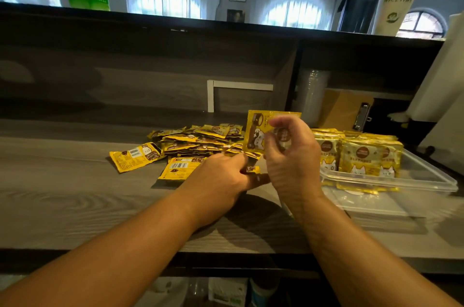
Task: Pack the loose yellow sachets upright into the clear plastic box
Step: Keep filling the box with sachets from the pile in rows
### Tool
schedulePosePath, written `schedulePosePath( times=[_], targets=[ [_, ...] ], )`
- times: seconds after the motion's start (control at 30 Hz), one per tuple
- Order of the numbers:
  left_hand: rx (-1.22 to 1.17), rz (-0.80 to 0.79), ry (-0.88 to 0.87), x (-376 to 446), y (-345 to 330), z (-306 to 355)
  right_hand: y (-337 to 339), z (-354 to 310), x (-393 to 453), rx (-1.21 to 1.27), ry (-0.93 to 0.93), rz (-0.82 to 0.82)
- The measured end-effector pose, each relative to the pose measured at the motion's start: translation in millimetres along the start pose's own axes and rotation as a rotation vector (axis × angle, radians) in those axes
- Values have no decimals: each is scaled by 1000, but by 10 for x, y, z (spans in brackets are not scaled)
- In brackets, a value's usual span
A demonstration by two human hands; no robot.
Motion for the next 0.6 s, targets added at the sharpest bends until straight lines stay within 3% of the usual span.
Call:
schedulePosePath(
  times=[0.23, 0.37, 0.47, 0.6],
  targets=[
    [-112, -42, 70, -33, 16, -32, 129, -137, 67, -54, 84, 31],
    [-50, -74, 165, 1, 16, -43, 320, -199, 136, -75, 128, -84],
    [-134, 39, 242, 36, 145, 30, 526, -127, 208, -91, 77, -188],
    [-243, 333, 343, 181, 419, 51, 918, 61, 295, -59, -8, -231]
  ],
)
Point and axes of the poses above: each hand's wrist, its own x-axis towards the middle knuckle, its own y-axis out of the back of the hand, z = x × y, the point moved 6 cm from there along x, towards the middle knuckle, and after that the axes turned 2 degrees about -x, right-handed, at the moved point
